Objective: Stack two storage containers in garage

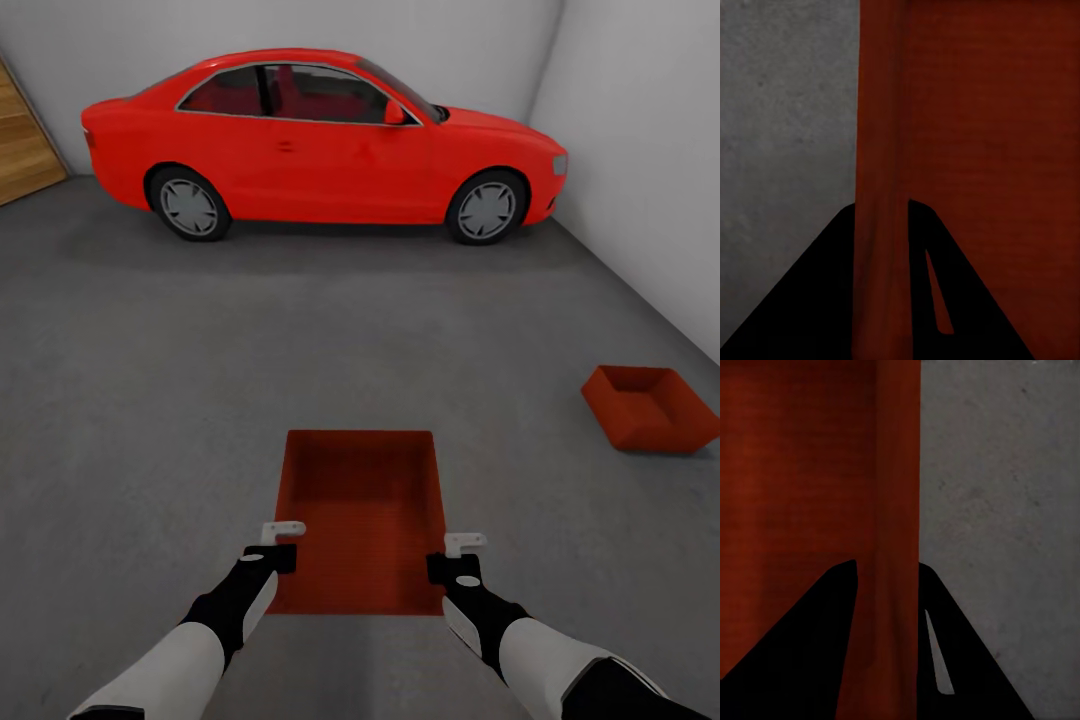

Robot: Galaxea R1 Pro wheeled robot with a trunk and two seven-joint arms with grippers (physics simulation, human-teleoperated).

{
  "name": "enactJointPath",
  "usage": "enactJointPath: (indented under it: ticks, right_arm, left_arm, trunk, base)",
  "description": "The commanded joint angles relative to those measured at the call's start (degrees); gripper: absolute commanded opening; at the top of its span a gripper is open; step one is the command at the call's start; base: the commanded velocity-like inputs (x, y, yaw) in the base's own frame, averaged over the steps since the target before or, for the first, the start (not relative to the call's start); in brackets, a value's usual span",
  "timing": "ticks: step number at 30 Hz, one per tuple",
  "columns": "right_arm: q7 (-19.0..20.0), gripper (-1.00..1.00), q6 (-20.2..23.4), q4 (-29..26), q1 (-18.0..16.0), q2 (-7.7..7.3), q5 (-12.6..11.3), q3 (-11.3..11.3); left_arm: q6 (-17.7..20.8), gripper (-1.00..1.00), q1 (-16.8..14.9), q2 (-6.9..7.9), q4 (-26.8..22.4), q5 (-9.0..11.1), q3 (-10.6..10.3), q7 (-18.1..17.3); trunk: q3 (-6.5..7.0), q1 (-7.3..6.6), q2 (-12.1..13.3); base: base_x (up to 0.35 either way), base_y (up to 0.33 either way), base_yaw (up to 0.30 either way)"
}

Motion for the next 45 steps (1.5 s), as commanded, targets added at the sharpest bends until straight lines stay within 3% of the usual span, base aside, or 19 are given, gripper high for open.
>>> enactJointPath:
  ticks: [1, 14, 35, 45]
  right_arm:
    - [0.0, -1.00, -0.1, 3.0, 0.0, -0.09, -0.6, 1.5]
    - [0.0, -1.00, -0.1, 3.0, 0.0, -0.05, -0.6, 1.6]
    - [0.0, -1.00, -0.1, 3.0, 0.0, -0.01, -0.6, 1.6]
    - [0.0, -1.00, -0.1, 3.0, 0.0, -0.09, -0.6, 1.5]
  left_arm:
    - [0.4, -1.00, -0.1, 0.24, -2.5, 0.5, 1.2, 0.2]
    - [0.4, -1.00, -0.1, 0.24, -2.5, 0.4, 1.2, 0.2]
    - [0.4, -1.00, -0.1, 0.24, -2.5, 0.4, 1.2, 0.2]
    - [0.4, -1.00, -0.1, 0.24, -2.5, 0.4, 1.2, 0.2]
  trunk:
    - [-0.06, 0.04, 0.0]
    - [-0.06, 0.04, 0.0]
    - [-0.06, 0.04, 0.0]
    - [-0.06, 0.04, 0.0]
  base:
    - [0.321, 0.000, 0.000]
    - [0.321, 0.000, -0.008]
    - [0.321, 0.000, -0.188]
    - [0.321, 0.000, -0.015]
